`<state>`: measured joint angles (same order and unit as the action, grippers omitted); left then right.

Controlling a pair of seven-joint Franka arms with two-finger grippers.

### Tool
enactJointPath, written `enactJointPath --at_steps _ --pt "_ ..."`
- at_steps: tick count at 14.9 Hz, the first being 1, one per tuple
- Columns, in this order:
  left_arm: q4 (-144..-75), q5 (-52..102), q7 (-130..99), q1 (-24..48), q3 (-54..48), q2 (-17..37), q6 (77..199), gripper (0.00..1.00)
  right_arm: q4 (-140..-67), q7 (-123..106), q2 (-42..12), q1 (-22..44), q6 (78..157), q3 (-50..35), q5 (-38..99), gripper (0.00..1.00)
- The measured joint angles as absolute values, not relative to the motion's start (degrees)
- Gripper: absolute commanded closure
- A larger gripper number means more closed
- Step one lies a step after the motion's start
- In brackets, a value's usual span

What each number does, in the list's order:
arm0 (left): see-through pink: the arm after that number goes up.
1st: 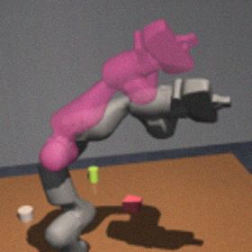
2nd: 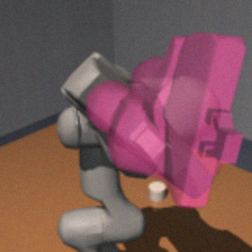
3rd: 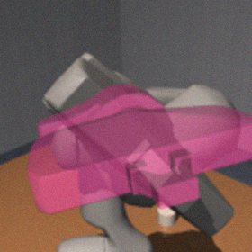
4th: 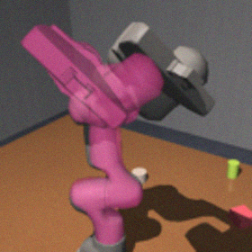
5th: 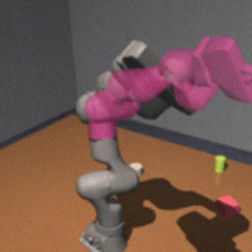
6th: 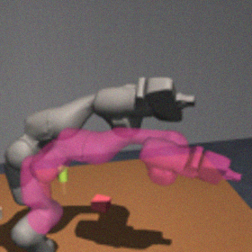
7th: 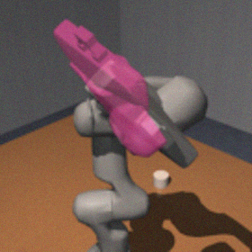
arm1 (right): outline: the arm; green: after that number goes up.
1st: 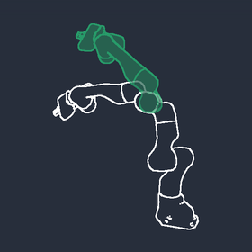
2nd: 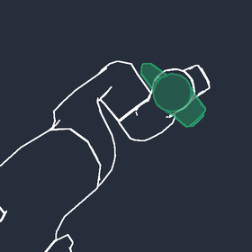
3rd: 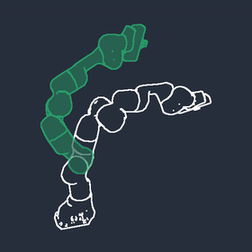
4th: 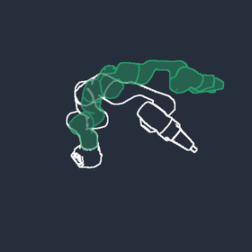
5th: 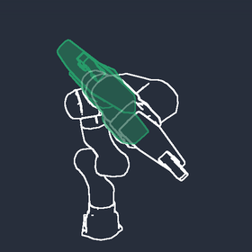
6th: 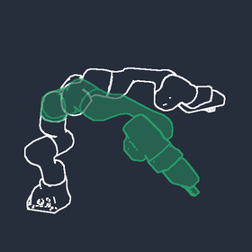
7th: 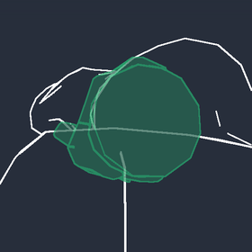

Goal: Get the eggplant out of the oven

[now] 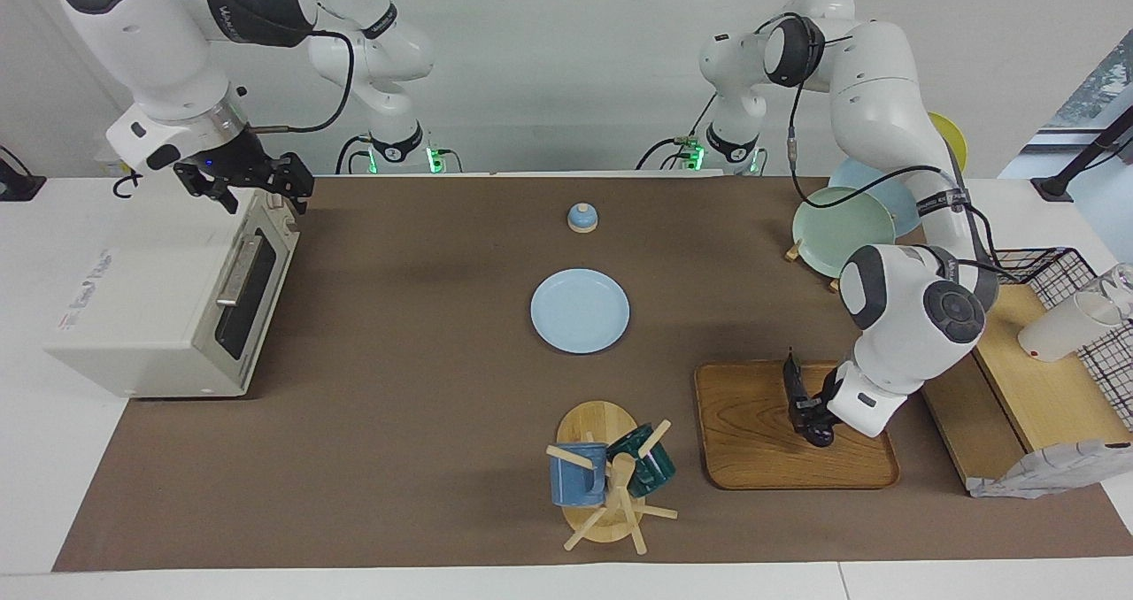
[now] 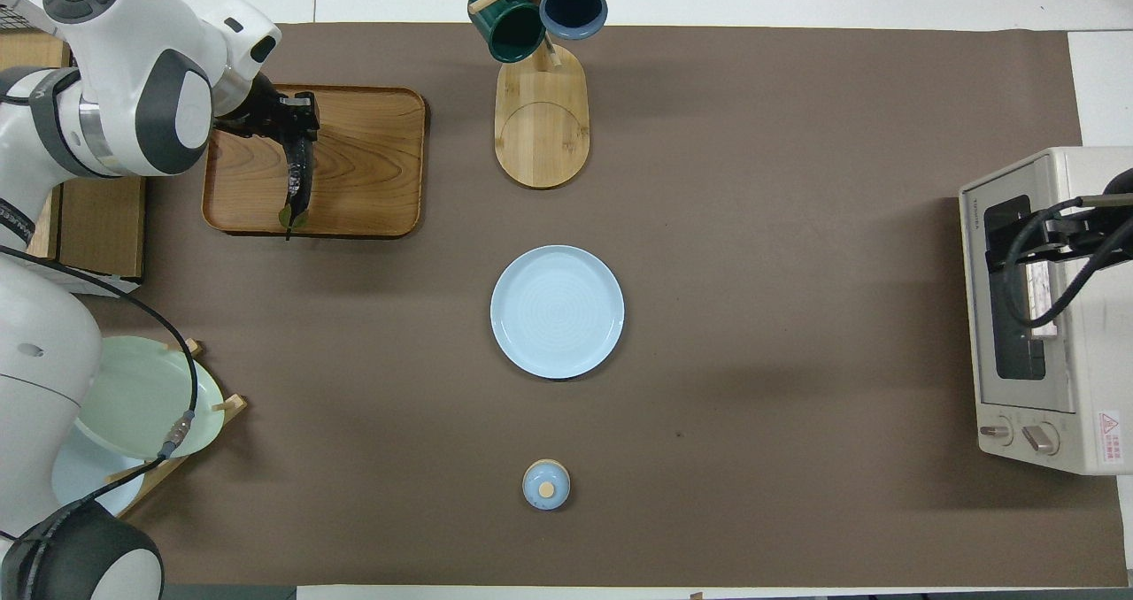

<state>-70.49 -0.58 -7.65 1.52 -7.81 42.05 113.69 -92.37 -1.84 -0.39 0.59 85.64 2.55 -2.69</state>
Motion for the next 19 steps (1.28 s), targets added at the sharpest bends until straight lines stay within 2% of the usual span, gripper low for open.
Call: enactJointPath --at_steps 1,7,10,13,19 --pt "-70.5 -0.7 -7.6 1.5 -7.8 42.1 113.7 0.01 -92.3 -1.8 -0.3 0.6 85.9 2.5 -2.8 0.0" --pt "-70.1 -0.7 -7.5 1.5 -7.9 41.8 110.6 0.0 -92.0 -1.8 0.0 0.6 86.4 2.7 -3.0 0.0" --pt "-69.7 -0.7 -7.5 1.4 -7.9 39.2 108.0 0.0 -91.9 -1.8 0.5 0.5 86.4 2.8 -3.0 0.0" --pt "-69.9 -0.3 -8.5 0.8 -7.9 33.2 103.3 0.0 -91.9 -1.8 0.4 0.4 86.4 3.1 -3.0 0.0" --pt "-72.6 -0.3 -9.8 -0.6 -7.7 17.8 91.0 0.0 -91.8 -1.6 0.4 -1.4 86.6 3.5 -0.6 0.0"
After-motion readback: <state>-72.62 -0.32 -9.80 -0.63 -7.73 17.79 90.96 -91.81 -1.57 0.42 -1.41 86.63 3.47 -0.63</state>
